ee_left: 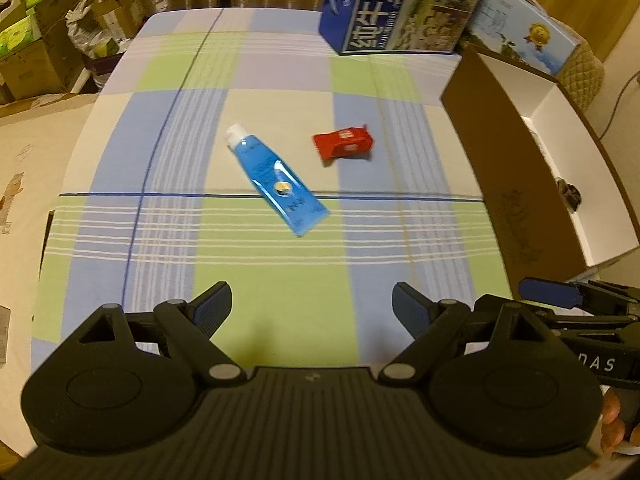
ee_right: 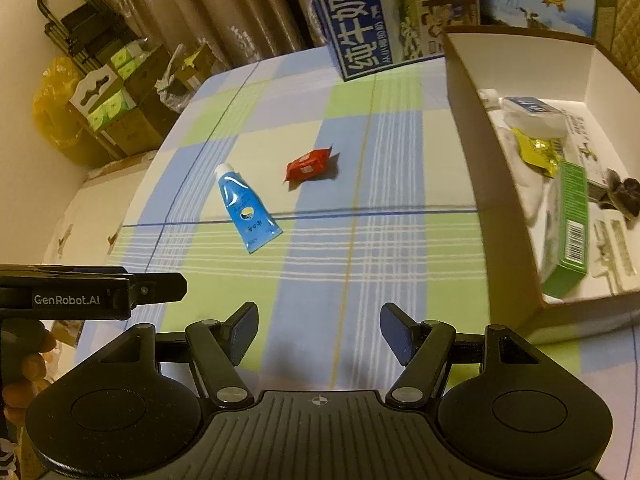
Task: Organize objects
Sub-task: 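Withdraw both tools from the box toward the blue tube and red candy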
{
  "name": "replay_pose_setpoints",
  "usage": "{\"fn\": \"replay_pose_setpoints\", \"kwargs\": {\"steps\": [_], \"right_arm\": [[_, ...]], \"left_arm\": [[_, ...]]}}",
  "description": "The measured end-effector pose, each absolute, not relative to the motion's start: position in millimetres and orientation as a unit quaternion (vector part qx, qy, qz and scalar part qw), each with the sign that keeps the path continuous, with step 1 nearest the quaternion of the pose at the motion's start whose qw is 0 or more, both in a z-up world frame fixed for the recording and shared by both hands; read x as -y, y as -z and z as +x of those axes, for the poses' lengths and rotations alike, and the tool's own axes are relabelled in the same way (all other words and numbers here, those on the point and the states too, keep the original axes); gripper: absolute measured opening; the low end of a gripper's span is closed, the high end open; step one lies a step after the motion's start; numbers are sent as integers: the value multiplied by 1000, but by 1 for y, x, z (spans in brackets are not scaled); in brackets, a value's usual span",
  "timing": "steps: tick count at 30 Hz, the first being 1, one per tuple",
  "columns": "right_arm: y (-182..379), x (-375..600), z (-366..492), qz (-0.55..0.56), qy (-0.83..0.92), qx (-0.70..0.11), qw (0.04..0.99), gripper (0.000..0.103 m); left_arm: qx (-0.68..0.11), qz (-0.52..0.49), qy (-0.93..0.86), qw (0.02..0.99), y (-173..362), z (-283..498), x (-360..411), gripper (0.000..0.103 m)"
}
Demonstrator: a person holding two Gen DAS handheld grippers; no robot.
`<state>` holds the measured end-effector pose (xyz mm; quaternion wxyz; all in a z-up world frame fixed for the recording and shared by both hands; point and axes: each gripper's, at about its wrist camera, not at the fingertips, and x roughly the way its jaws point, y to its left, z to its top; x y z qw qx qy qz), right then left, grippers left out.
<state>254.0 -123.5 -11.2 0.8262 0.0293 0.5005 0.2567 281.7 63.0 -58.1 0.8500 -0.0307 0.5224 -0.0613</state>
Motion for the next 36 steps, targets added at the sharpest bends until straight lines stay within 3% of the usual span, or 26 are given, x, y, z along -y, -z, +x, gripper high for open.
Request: {"fn": "replay_pose_setpoints", "kwargs": {"steps": [36], "right_arm": [[56,84,350,12,-214,-517,829,65]], "left_arm": [[-533,-49,19,845,141,397,-72,84]]}}
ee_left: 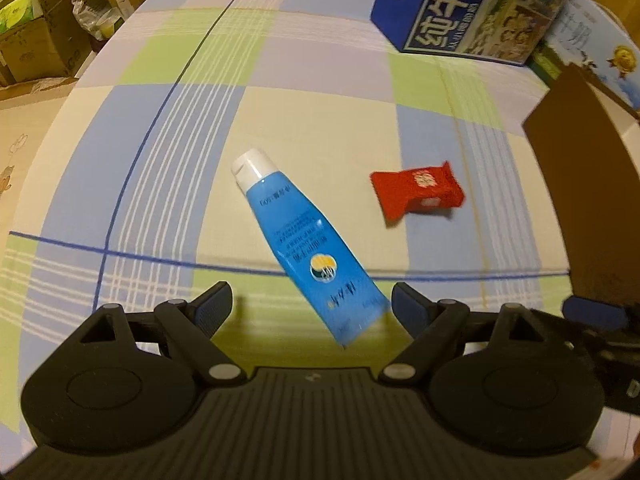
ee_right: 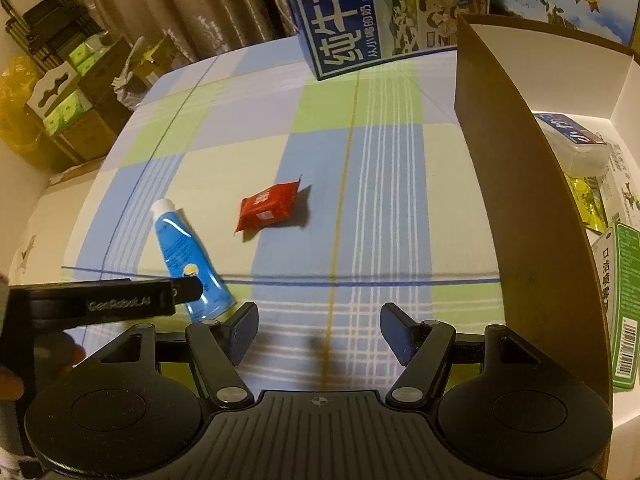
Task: Organize objects
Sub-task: 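Withdraw both tools from the box toward the blue tube and red candy, then grasp the red candy packet with the right tool while the left tool grasps the blue tube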
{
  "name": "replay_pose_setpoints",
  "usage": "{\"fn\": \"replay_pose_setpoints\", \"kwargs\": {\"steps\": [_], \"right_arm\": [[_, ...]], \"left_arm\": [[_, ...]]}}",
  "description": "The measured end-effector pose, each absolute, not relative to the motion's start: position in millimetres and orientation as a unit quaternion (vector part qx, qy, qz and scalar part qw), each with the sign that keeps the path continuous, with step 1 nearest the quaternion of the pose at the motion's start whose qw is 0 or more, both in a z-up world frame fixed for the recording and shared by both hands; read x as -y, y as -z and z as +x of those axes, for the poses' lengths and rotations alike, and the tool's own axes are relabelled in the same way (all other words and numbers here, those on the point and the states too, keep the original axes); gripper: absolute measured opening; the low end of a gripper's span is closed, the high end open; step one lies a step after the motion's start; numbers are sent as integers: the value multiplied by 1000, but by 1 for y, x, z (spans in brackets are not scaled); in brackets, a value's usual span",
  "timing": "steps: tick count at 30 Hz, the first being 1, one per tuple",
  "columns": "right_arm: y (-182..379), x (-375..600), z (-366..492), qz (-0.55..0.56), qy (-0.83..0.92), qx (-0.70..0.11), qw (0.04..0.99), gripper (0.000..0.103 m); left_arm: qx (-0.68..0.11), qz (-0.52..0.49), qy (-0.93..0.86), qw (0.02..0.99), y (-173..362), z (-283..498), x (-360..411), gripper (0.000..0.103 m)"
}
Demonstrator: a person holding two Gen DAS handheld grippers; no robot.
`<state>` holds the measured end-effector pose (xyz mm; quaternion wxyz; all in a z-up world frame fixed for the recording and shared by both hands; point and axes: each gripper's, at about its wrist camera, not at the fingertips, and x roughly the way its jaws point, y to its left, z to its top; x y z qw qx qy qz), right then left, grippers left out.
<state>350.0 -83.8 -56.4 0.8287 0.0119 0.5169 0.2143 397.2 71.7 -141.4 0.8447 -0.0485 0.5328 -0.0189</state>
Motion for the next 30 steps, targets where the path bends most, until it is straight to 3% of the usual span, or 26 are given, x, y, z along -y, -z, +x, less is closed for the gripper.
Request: {"fn": "replay_pose_setpoints", "kwargs": {"steps": [8,13,19,30], "right_arm": [[67,79,367,5,-211,-520,828,65],[68,69,380,-1,-228,-510,829,65],[64,49,400,-8,-266,-483,834,65],[81,2,433,-48,-347,-448,823,64]], "left_arm": [[-529,-43,0,848,156,423,-72,83],[-518,-23,2,855,160,426,-76,72],[-506,-3,17,862,157,424,-88,45],[-505,0,26,863,156,424,-108,45]]}}
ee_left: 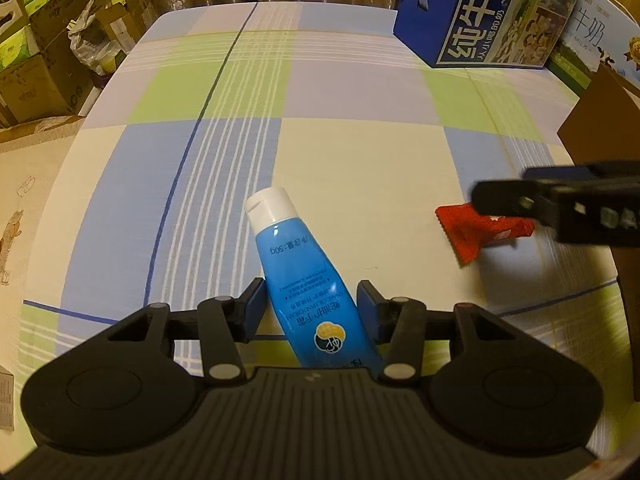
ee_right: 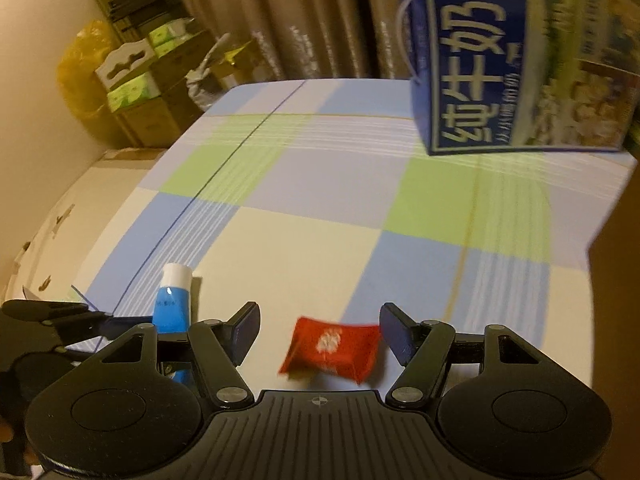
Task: Organize objects
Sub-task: 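Grasp the red candy packet with the right tool while the left tool grasps the blue tube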
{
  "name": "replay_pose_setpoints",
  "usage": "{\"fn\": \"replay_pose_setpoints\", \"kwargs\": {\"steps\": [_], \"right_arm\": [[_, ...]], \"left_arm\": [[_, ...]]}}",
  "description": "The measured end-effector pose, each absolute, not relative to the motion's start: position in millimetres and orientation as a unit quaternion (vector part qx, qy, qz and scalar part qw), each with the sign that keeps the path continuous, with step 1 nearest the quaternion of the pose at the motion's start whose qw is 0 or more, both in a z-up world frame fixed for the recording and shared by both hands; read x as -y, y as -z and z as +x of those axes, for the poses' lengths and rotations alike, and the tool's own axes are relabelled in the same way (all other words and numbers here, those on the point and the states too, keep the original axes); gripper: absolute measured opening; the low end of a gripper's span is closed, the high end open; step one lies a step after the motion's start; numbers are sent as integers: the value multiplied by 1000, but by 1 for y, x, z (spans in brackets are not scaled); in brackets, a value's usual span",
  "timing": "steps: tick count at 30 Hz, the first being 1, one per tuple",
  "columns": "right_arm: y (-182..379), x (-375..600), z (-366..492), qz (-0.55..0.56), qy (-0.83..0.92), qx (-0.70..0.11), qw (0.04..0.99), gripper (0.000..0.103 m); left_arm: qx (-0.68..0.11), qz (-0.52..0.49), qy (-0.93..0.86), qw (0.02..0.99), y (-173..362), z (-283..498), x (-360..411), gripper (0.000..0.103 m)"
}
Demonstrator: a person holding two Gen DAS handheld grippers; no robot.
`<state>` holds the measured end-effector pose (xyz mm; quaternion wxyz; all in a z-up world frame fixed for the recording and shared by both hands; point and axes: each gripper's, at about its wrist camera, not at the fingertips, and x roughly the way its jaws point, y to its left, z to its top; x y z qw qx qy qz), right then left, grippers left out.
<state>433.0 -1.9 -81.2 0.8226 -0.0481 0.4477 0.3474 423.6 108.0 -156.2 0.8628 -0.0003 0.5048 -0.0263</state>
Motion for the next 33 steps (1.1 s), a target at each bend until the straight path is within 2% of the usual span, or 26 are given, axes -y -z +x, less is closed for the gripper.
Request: {"fn": "replay_pose_setpoints", "kwargs": {"steps": [9,19,21,23,26,33], "right_arm": [[105,8,438,-19,-359,-498,789,65],[107,0,421,-44,-340,-489,802,64],[107,-1,424,-40,-323,-488,810,61],[106,-3,424,-51,-310,-483,818,42],[106,-5,419,-87,-299,-472,825,28],[107,0,407,-100,-297,-463,829,26]], "left_arm": [[-505,3,37,862,156,421,-114,44],[-513,3,40,857,156,425,-117,44],[-514,0,37,857,156,427,-117,44],[-514,-2,34,857,156,428,-117,44],[-514,2,30,857,156,429,-114,43],[-514,10,39,857,156,423,-111,42]]}}
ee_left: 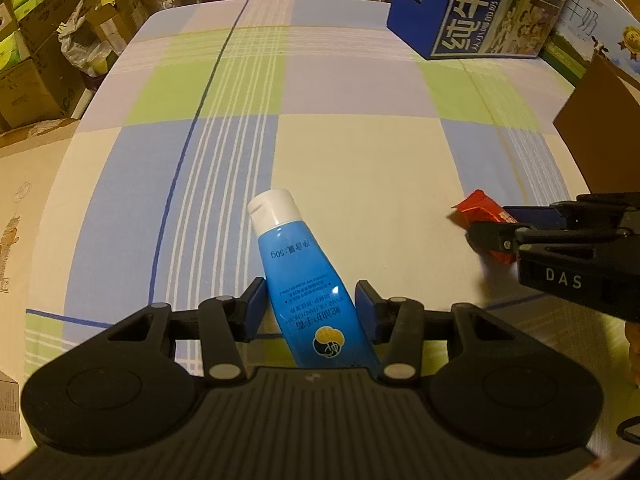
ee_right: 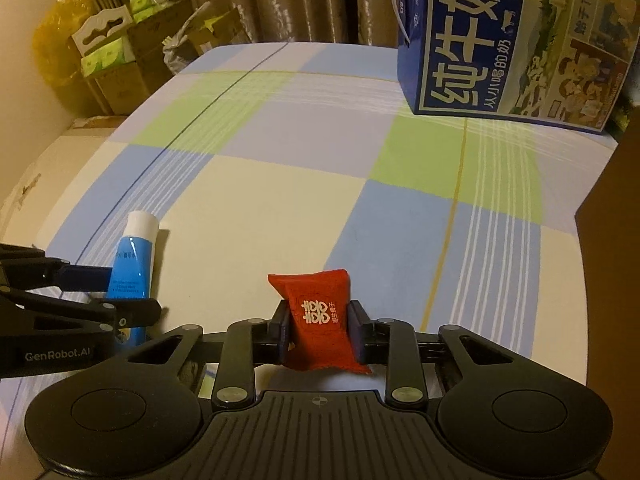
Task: Organize objects
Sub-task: 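Grasp the red candy packet with the right tool while the left tool grasps the blue tube, then carry the blue tube and red candy into the cardboard box and release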
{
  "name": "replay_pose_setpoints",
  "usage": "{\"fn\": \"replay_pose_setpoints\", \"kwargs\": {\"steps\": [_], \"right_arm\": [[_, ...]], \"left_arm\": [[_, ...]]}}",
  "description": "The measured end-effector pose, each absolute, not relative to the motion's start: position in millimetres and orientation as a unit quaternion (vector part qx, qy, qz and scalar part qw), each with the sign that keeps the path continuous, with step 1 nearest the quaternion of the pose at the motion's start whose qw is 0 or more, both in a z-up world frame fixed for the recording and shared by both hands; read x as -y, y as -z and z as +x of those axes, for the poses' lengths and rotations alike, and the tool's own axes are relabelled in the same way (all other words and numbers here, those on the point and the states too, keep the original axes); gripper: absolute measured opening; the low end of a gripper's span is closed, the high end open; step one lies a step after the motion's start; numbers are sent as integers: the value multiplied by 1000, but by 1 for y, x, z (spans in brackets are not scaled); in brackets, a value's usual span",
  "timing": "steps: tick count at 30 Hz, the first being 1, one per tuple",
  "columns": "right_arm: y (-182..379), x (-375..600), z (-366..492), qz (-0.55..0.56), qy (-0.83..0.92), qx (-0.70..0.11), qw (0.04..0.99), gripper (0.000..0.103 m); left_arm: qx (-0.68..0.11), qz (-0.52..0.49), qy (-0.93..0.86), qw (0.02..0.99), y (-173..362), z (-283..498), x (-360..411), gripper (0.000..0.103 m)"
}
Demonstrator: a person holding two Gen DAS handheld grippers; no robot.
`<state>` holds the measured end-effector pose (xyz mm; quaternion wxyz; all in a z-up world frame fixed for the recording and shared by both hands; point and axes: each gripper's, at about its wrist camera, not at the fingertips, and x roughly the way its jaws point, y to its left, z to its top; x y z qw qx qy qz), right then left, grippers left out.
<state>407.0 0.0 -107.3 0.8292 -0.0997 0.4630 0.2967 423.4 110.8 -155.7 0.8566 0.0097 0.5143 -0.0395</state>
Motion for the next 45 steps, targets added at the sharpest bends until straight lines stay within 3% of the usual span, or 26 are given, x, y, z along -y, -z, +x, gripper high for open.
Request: {"fn": "replay_pose_setpoints", "kwargs": {"steps": [36,39,45], "right_arm": [[93,152,224,-55,-233,-512,825,24],[94,155,220,-55,-235,-510,826,24],[95,156,217,-72,-244,-507,824,25]], "left_arm": [[-552,66,204,806,147,249,-26,39],[-556,61,188,807,148,250,-24,47],[-561,72,157,809,153,248,-15,51]]}}
